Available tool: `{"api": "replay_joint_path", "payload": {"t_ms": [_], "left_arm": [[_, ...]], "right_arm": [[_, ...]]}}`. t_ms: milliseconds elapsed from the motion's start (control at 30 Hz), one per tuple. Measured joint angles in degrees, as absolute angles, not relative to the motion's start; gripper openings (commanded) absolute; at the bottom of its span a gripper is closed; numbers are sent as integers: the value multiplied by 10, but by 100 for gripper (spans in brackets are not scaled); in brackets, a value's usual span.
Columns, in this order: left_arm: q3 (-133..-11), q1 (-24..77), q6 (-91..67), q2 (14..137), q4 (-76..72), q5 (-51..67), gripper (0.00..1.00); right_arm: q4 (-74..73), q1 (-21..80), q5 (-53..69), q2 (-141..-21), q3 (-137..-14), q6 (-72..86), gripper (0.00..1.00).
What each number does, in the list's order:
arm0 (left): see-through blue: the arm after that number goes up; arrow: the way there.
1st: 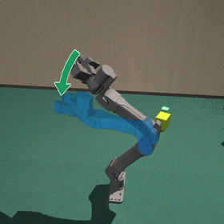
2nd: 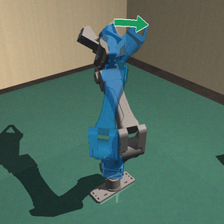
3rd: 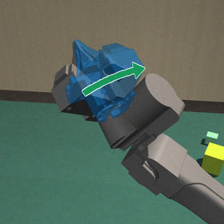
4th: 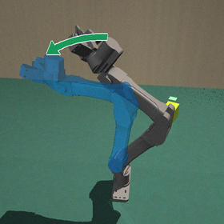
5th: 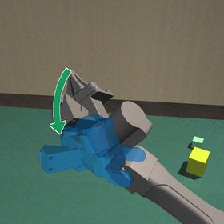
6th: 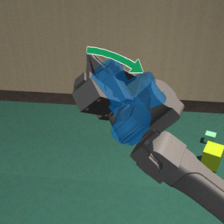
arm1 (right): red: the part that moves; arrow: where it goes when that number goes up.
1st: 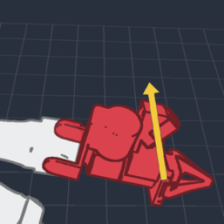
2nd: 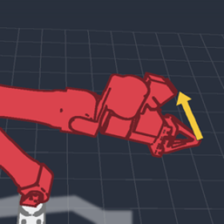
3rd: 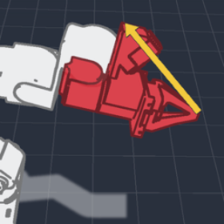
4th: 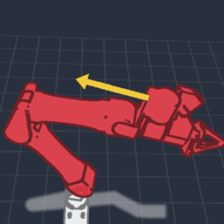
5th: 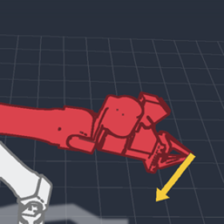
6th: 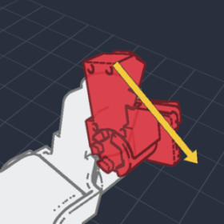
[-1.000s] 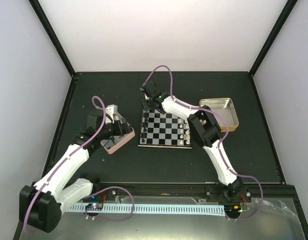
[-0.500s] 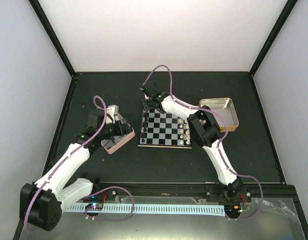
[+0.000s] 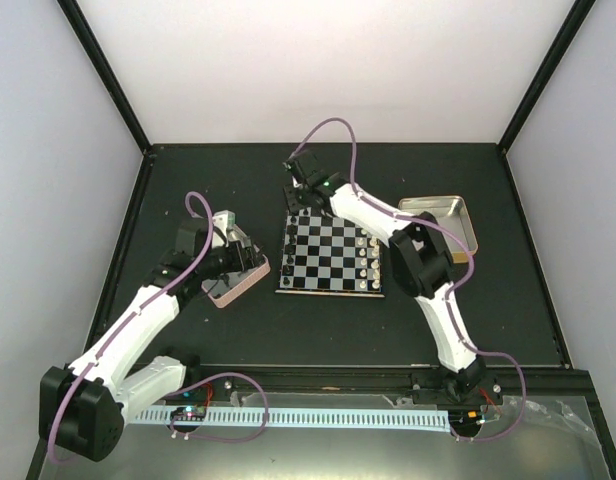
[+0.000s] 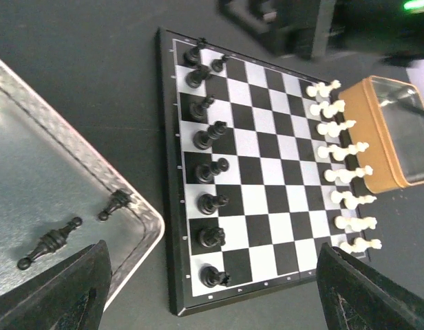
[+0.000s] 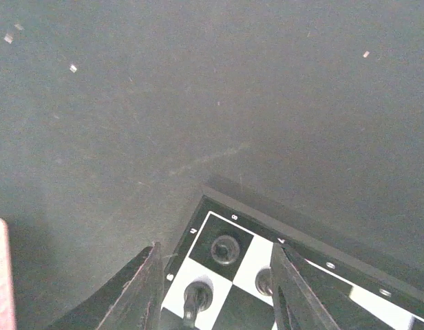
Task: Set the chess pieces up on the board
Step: Place the chess piece on the chessboard, then pick up the chess piece from the storage box.
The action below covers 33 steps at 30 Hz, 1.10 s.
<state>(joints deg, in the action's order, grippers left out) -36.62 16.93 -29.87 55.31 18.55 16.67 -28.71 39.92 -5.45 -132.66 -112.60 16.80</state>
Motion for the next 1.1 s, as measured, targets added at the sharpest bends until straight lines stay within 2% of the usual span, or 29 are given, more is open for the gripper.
{"api": "replay_joint_path", "payload": {"t_ms": [267, 467, 600, 733, 900, 1100], "left_arm": [[-387, 156, -318, 576, 244, 90, 70], [-425, 123, -323, 650, 315, 38, 63], [-442, 90, -325, 729, 350, 39, 46], [-447, 66, -330, 808, 371, 46, 36], [-459, 57, -332, 872, 378, 56, 36], [-470, 56, -332, 880, 377, 57, 33]], "right_arm": [[-264, 394, -29, -1172, -1034, 199, 45], [-244, 394, 11, -1088, -920, 227, 44], [-242, 394, 32, -1058, -855, 240, 44], [-240, 394, 44, -1024, -809, 249, 42], [-238, 394, 52, -974, -774, 258, 42], [-232, 394, 56, -945, -757, 260, 41]]}}
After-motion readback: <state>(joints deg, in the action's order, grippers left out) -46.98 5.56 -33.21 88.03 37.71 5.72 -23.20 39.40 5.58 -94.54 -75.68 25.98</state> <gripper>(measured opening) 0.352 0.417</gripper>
